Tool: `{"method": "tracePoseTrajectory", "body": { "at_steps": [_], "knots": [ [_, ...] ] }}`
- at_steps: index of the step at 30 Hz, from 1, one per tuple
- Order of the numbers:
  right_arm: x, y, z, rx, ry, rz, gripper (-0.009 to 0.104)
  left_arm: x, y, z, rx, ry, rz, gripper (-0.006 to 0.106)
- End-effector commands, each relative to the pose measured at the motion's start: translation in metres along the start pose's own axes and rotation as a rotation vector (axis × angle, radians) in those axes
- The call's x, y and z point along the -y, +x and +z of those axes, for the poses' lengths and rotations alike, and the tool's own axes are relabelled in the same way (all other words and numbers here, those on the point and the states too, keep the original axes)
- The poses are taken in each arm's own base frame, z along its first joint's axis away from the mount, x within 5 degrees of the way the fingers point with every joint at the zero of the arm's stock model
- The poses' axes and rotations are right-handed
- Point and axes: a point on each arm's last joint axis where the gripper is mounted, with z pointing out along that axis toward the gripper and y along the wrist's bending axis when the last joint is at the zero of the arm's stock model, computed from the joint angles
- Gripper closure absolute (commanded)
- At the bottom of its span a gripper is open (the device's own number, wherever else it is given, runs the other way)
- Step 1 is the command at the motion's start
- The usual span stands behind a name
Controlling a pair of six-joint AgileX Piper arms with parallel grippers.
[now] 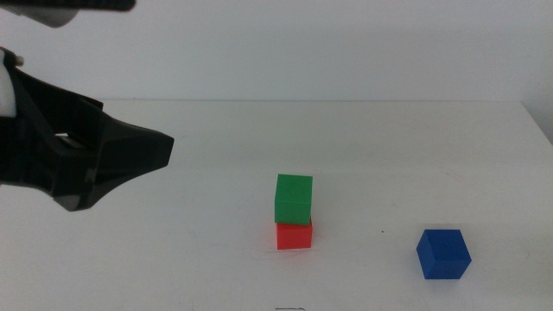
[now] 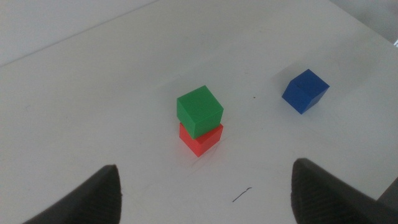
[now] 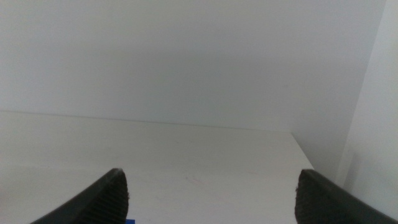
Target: Stack red cubes first, then green, then blue cubes in a specific spot.
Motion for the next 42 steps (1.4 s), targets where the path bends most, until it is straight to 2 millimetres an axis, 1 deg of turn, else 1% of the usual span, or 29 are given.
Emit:
{"method": "tracePoseTrajectory", "body": {
  "at_steps": [1, 2, 4, 8, 9, 10, 13, 14, 16, 18, 21, 23, 26, 30, 34, 37, 39, 42],
  "knots": [
    [0.002, -0.021, -0.002, 0.106, 0.014, -0.044, 0.001, 0.003, -0.012, -0.009, 0.102, 0.005, -0.011, 0.007],
    [0.002, -0.026, -0.002, 0.101, 0.014, -0.044, 0.001, 0.003, -0.012, -0.009, 0.103, 0.005, -0.011, 0.007],
    [0.004, -0.043, 0.0, 0.086, 0.015, -0.044, 0.001, 0.003, -0.012, -0.009, 0.103, 0.005, -0.011, 0.007],
    [0.008, -0.094, 0.012, 0.062, 0.016, -0.043, 0.001, 0.002, -0.012, -0.009, 0.103, 0.002, -0.01, 0.007],
    [0.009, -0.105, 0.017, 0.056, 0.015, -0.044, 0.001, 0.002, -0.012, -0.009, 0.103, 0.002, -0.01, 0.007],
    [0.01, -0.122, 0.023, 0.068, 0.016, -0.044, 0.001, 0.002, -0.012, -0.009, 0.103, 0.002, -0.01, 0.007],
    [0.012, -0.155, 0.044, 0.061, 0.015, -0.044, 0.001, 0.002, -0.012, -0.009, 0.103, 0.002, -0.01, 0.007],
    [0.013, -0.164, 0.05, 0.058, 0.015, -0.046, 0.001, 0.002, -0.012, -0.009, 0.103, 0.002, -0.01, 0.007],
    [0.013, -0.172, 0.067, -0.003, 0.004, -0.047, 0.001, 0.002, -0.012, -0.009, 0.103, 0.002, -0.01, 0.007],
    [0.009, -0.169, 0.082, -0.1, -0.031, -0.046, 0.001, 0.002, -0.012, -0.009, 0.103, 0.002, -0.01, 0.007],
    [-0.002, -0.161, 0.1, -0.24, -0.107, -0.026, 0.001, 0.002, -0.012, -0.009, 0.103, 0.002, -0.01, 0.007],
    [-0.012, -0.154, 0.109, -0.368, -0.158, 0.05, 0.001, 0.002, -0.012, -0.009, 0.103, 0.002, -0.01, 0.007],
    [-0.025, -0.146, 0.119, -0.633, -0.205, 0.133, 0.001, 0.002, -0.012, -0.009, 0.103, 0.002, -0.01, 0.007],
    [-0.031, -0.14, 0.148, -0.869, -0.203, 0.092, 0.001, 0.002, -0.012, -0.009, 0.103, 0.002, -0.009, 0.007],
    [-0.039, -0.13, 0.175, -1.052, -0.199, 0.112, 0.001, 0.002, -0.012, -0.009, 0.103, 0.002, -0.009, 0.007],
    [-0.052, -0.109, 0.193, -1.181, -0.203, 0.115, 0.001, 0.002, -0.012, -0.009, 0.103, 0.002, -0.009, 0.007],
    [-0.062, -0.097, 0.203, -1.233, -0.217, 0.099, 0.001, 0.002, -0.012, -0.009, 0.103, 0.002, -0.009, 0.007],
    [-0.071, -0.084, 0.214, -1.278, -0.229, 0.075, 0.001, 0.002, -0.012, -0.009, 0.103, 0.002, -0.009, 0.007]
  ]
}}
